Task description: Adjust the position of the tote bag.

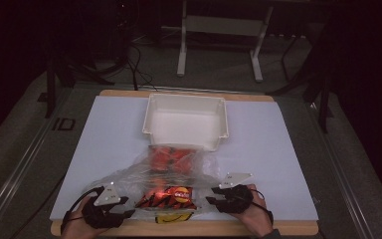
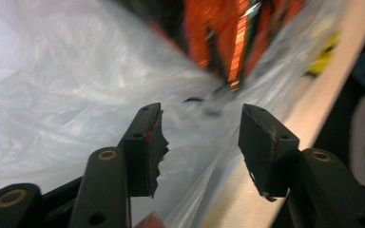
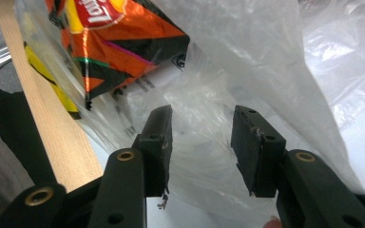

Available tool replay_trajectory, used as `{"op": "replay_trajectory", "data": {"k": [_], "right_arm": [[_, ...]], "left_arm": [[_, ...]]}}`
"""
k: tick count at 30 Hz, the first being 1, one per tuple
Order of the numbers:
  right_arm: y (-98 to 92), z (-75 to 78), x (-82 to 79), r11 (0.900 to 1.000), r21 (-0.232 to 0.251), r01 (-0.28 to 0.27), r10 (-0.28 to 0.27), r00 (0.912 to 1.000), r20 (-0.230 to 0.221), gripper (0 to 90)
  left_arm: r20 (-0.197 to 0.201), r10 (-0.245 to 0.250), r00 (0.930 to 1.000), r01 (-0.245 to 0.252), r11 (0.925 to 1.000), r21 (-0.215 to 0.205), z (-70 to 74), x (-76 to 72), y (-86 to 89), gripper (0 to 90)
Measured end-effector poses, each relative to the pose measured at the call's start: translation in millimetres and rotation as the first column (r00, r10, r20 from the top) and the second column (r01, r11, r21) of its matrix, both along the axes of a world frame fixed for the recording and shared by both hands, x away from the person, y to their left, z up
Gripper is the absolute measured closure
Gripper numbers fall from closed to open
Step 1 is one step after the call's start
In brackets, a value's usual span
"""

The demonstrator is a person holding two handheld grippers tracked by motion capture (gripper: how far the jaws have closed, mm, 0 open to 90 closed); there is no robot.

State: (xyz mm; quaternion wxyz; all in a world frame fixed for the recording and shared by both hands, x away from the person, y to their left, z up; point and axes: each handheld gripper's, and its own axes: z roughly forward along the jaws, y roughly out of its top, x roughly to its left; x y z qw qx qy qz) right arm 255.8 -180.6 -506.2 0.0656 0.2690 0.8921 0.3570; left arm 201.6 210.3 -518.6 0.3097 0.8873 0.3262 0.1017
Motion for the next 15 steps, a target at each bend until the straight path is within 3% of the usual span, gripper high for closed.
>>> {"op": "replay_trajectory", "data": {"k": [2, 6, 15], "right_arm": [[0.4, -2.6, 1.6, 1.000, -0.011, 0.003, -0.003, 1.0000, 0.000, 58.5], [1.2, -7.8, 3.9, 0.999, -0.033, 0.009, -0.009, 1.0000, -0.001, 59.4], [0.7, -15.2, 11.1, 0.996, -0.073, 0.055, -0.056, 0.9984, -0.010, 63.0]], "left_arm": [[0.011, 0.016, 0.9998, -0.016, 0.9987, 0.048, -3.0, 2.9, -2.5, 55.3], [0.043, 0.073, 0.9964, -0.076, 0.9939, 0.079, -2.7, 9.3, -3.0, 62.7], [0.059, 0.162, 0.9850, -0.166, 0.9830, 0.077, -3.3, 30.7, 0.8, 63.4]]}}
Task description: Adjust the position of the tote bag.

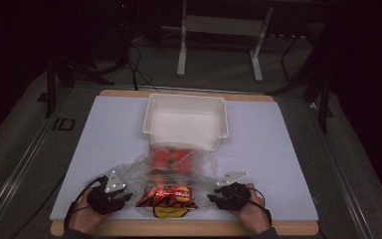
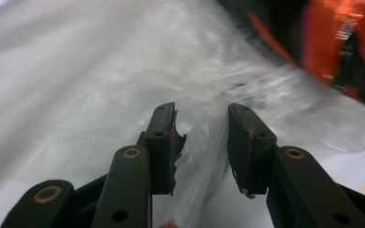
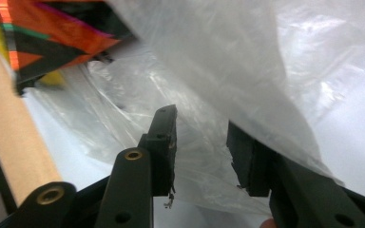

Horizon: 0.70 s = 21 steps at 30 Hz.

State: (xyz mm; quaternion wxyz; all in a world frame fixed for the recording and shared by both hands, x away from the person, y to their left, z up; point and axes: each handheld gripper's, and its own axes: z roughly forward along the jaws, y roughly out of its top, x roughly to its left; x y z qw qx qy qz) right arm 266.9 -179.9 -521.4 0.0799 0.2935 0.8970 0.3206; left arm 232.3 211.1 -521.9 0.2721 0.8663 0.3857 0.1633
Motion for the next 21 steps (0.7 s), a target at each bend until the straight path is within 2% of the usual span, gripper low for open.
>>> {"op": "replay_trajectory", "data": {"k": [6, 8, 11, 13, 16, 21], "right_arm": [[-3.8, 0.8, 5.0, 0.999, 0.004, 0.053, -0.053, 0.9986, -0.008, 64.8], [-5.0, 2.4, 4.8, 0.998, 0.006, 0.061, -0.061, 0.9981, -0.002, 64.8], [-5.9, 7.8, 1.2, 0.998, 0.017, 0.052, -0.052, 0.9985, 0.017, 63.8], [-6.9, 15.5, -4.0, 0.999, 0.044, 0.026, -0.028, 0.9989, 0.039, 63.6], [-7.5, 20.9, -7.1, 0.998, 0.057, 0.014, -0.017, 0.9984, 0.053, 63.6], [-5.9, 34.1, -15.5, 0.994, 0.101, -0.030, 0.021, 0.9958, 0.089, 64.2]], "left_arm": [[0.008, 0.078, 0.9969, -0.077, 0.9959, -0.047, 5.2, 6.4, 12.1, 62.1], [0.016, 0.092, 0.9957, -0.090, 0.9927, -0.081, 8.4, 5.2, 15.5, 61.6], [0.044, 0.064, 0.9970, -0.058, 0.9904, -0.126, 15.2, 0.6, 16.4, 60.0], [0.062, 0.039, 0.9973, -0.030, 0.9879, -0.152, 20.4, -2.4, 15.3, 58.8], [0.082, 0.018, 0.9964, -0.003, 0.9844, -0.176, 27.8, -5.3, 13.4, 58.1], [0.116, -0.018, 0.9930, 0.040, 0.9810, -0.190, 37.8, -8.5, 8.1, 56.9]]}}
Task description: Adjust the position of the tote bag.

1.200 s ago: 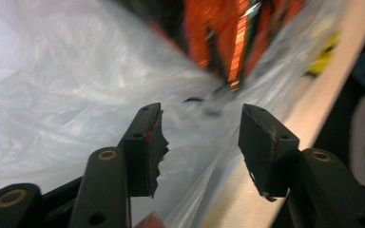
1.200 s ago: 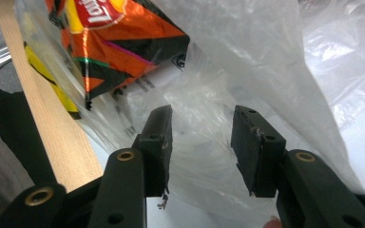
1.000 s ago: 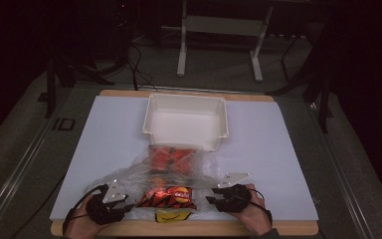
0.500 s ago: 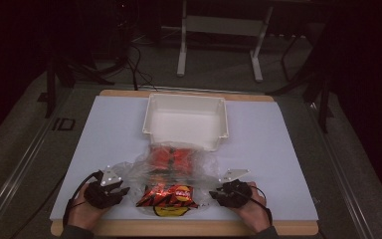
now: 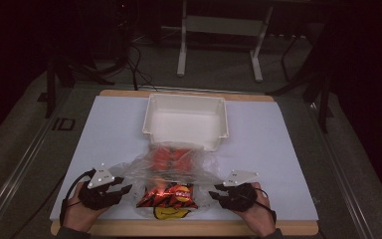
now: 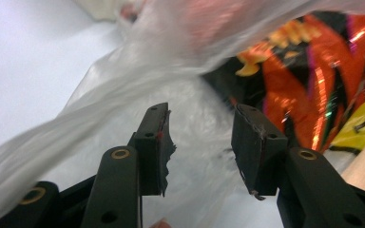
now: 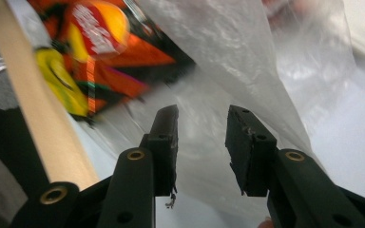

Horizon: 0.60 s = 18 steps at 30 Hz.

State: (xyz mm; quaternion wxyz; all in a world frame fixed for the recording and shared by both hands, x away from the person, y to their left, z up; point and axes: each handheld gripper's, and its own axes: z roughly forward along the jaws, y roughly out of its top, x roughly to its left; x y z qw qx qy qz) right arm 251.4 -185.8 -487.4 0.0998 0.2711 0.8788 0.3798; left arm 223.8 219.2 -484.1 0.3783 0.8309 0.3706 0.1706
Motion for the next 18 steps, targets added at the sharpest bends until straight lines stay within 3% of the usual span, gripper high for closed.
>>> {"op": "replay_trajectory", "data": {"k": [8, 12, 18], "right_arm": [[11.3, 16.0, -0.5, 0.999, 0.043, -0.026, 0.024, 0.9978, 0.062, 60.7], [18.8, 14.3, 10.5, 0.999, 0.054, 0.001, -0.005, 0.9976, 0.069, 55.5], [30.9, 7.2, 28.6, 0.998, 0.037, 0.054, -0.057, 0.9955, 0.076, 46.2]], "left_arm": [[0.046, 0.033, 0.9984, -0.033, 0.9994, -0.011, 9.6, 14.2, -6.2, 50.9], [0.048, 0.052, 0.9975, -0.052, 0.9986, -0.009, 9.3, 28.4, -11.6, 47.7], [0.032, 0.080, 0.9962, -0.081, 0.9962, 0.029, 4.3, 49.2, -23.5, 38.6]]}}
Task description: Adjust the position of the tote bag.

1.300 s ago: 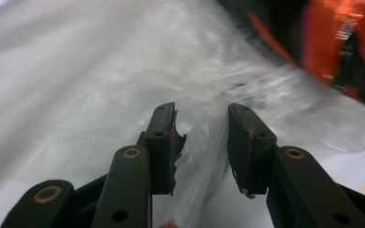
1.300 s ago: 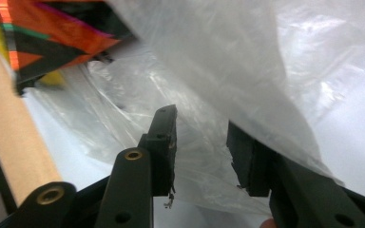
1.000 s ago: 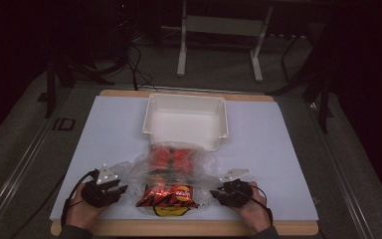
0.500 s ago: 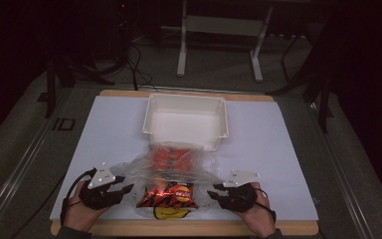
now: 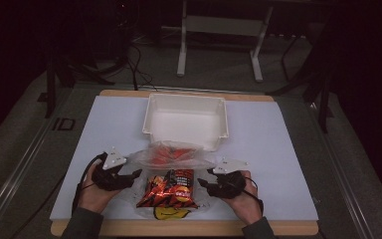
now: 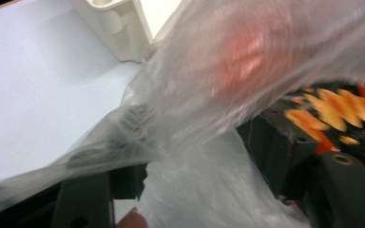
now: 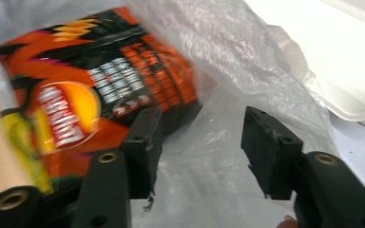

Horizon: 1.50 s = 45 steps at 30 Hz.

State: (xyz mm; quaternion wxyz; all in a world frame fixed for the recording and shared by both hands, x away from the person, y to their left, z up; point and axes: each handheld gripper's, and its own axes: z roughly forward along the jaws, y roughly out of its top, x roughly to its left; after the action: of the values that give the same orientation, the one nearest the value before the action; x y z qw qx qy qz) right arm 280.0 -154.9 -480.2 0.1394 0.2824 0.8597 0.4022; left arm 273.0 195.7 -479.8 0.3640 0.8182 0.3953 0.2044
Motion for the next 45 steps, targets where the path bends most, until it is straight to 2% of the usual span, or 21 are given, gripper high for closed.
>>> {"op": "replay_trajectory", "data": {"k": [2, 8, 11, 14, 18, 21, 23, 26, 30, 32, 36, 38, 39, 41, 45], "right_arm": [[3.7, -3.2, 5.8, 1.000, -0.018, 0.011, -0.011, 0.9999, 0.000, 42.9], [12.0, -11.5, 19.2, 0.997, -0.046, 0.058, -0.058, 0.9983, -0.004, 34.4], [15.7, -14.4, 24.3, 0.996, -0.059, 0.068, -0.068, 0.9977, 0.003, 33.1], [18.9, -16.2, 30.4, 0.995, -0.062, 0.074, -0.075, 0.9972, 0.000, 36.5], [18.7, -16.7, 40.6, 0.995, -0.054, 0.088, -0.089, 0.9958, -0.022, 50.1], [13.6, -14.9, 47.7, 0.994, -0.030, 0.105, -0.106, 0.9928, -0.056, 64.7], [7.2, -12.4, 52.0, 0.993, -0.020, 0.113, -0.114, 0.9911, -0.070, 71.8], [-4.1, -8.1, 57.0, 0.990, -0.006, 0.139, -0.140, 0.9869, -0.081, 77.7], [-19.3, -3.4, 63.2, 0.983, 0.015, 0.183, -0.181, 0.9784, -0.100, 81.8], [-24.7, -2.5, 66.0, 0.979, 0.017, 0.201, -0.198, 0.9744, -0.106, 83.2], [-28.2, -4.3, 68.9, 0.977, 0.017, 0.211, -0.207, 0.9696, -0.130, 83.8], [-28.9, -6.2, 70.0, 0.975, 0.026, 0.222, -0.216, 0.9657, -0.145, 83.8], [-30.0, -7.1, 70.5, 0.974, 0.032, 0.225, -0.217, 0.9644, -0.150, 83.6], [-32.1, -8.0, 71.1, 0.971, 0.046, 0.233, -0.222, 0.9600, -0.170, 83.1], [-34.9, -9.7, 72.1, 0.968, 0.046, 0.248, -0.236, 0.9559, -0.174, 81.2]], "left_arm": [[0.009, 0.016, 0.9998, -0.016, 0.9998, 0.007, -1.3, 4.9, -4.0, 35.2], [-0.004, 0.033, 0.9995, -0.033, 0.9989, 0.032, -6.7, 20.5, -13.2, 27.0], [-0.009, 0.039, 0.9992, -0.038, 0.9982, 0.046, -9.0, 26.2, -17.6, 26.3], [-0.013, 0.052, 0.9986, -0.050, 0.9961, 0.073, -12.3, 31.7, -25.4, 30.9], [-0.035, 0.057, 0.9978, -0.053, 0.9931, 0.104, -15.1, 37.7, -32.4, 47.8], [-0.036, 0.026, 0.9990, -0.022, 0.9932, 0.115, -16.0, 39.4, -30.7, 69.6], [-0.033, 0.007, 0.9994, -0.003, 0.9926, 0.121, -15.3, 37.9, -26.3, 79.0], [-0.022, -0.024, 0.9995, 0.026, 0.9945, 0.101, -12.3, 35.0, -15.7, 84.5], [-0.022, -0.048, 0.9986, 0.049, 0.9982, 0.035, -8.2, 33.1, 4.2, 86.5], [-0.020, -0.036, 0.9991, 0.037, 0.9989, 0.028, -7.4, 33.5, 11.2, 86.7], [-0.024, -0.032, 0.9992, 0.031, 0.9990, -0.033, -7.4, 36.2, 17.1, 86.2], [-0.032, -0.017, 0.9993, 0.014, 0.9963, -0.085, -8.5, 39.8, 20.4, 85.3], [-0.034, -0.007, 0.9994, 0.004, 0.9954, -0.096, -9.1, 41.0, 21.2, 84.4], [-0.042, 0.021, 0.9989, -0.025, 0.9945, -0.102, -10.2, 44.1, 22.5, 82.4], [-0.063, 0.071, 0.9955, -0.077, 0.9936, -0.082, -12.8, 48.2, 19.3, 76.5]]}}
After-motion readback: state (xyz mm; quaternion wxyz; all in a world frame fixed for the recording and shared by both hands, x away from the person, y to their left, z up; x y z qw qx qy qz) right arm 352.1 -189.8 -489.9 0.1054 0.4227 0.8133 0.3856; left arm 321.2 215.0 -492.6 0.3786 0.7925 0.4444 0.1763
